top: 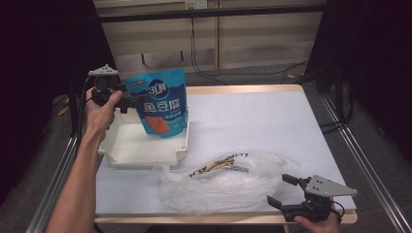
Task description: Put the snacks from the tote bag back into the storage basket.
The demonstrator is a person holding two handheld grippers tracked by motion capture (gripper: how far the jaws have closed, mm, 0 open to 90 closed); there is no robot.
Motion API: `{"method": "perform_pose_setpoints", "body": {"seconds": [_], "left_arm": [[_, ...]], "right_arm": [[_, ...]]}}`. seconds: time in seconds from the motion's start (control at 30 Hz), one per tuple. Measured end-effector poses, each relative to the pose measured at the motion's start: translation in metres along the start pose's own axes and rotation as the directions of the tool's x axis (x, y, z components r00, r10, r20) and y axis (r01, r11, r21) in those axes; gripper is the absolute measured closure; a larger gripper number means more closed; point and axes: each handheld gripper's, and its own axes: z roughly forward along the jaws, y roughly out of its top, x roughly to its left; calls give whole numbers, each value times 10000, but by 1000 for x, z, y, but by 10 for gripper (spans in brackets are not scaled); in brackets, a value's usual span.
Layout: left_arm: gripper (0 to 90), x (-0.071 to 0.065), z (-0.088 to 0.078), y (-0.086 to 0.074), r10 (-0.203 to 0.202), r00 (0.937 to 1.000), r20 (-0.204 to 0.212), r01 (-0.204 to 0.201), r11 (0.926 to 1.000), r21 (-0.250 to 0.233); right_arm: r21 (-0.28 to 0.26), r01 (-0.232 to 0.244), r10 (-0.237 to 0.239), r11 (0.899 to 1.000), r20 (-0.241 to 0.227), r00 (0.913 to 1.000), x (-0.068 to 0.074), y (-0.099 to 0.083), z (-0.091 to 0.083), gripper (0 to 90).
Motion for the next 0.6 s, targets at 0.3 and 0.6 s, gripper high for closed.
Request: {"method": "perform_pose_setpoints", "body": {"seconds": [0.3,0.6], "left_arm": [[67,-13,-23,-14,272,9987,-435,-296,9981,-541],[56,-27,-36,-38,228,9996,-194,-234,9992,-329]], "right_arm": [[-16,76,-75,10000,139,9999,0,1,0,120],[-155,38,-34,9999,238,9997,-2,1,-4,120]]}}
